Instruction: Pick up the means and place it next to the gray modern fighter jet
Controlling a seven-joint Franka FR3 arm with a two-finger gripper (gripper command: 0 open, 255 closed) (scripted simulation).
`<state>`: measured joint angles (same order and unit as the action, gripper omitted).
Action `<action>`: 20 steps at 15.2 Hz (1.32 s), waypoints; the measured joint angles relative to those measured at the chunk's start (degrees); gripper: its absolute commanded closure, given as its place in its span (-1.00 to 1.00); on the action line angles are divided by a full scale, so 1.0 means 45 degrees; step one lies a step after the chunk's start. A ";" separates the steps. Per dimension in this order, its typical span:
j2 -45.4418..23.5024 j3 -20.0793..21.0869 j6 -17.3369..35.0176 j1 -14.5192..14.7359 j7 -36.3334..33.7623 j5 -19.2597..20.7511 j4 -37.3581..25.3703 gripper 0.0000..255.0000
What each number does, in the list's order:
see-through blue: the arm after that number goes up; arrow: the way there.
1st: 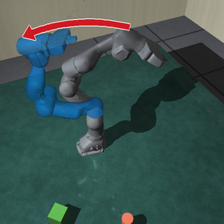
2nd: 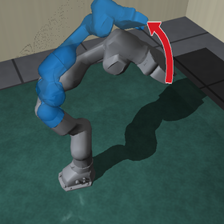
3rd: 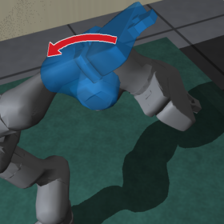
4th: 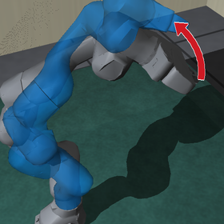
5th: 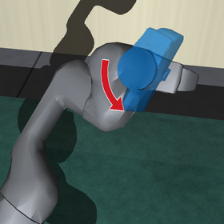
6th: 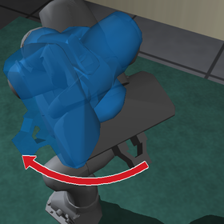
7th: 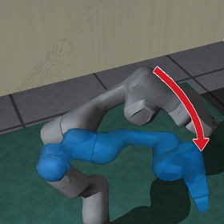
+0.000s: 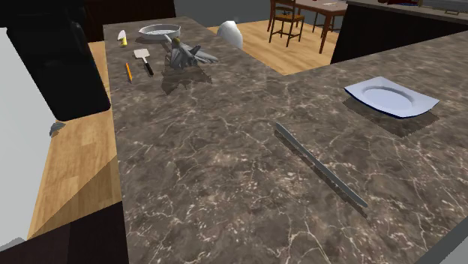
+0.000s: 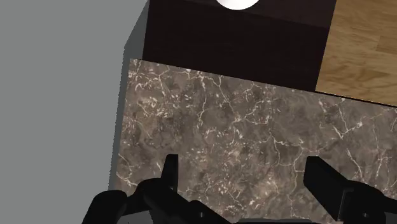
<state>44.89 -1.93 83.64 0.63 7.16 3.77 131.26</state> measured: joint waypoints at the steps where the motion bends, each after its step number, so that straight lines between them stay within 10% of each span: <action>1: 0.0000 0.0000 0.0000 0.0000 0.0000 0.0000 0.0000 -1.00; 20: -0.6978 -0.3476 0.6219 0.2512 1.0366 0.0121 -0.1440 -1.00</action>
<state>13.49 -17.57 111.62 11.94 53.80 4.32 124.78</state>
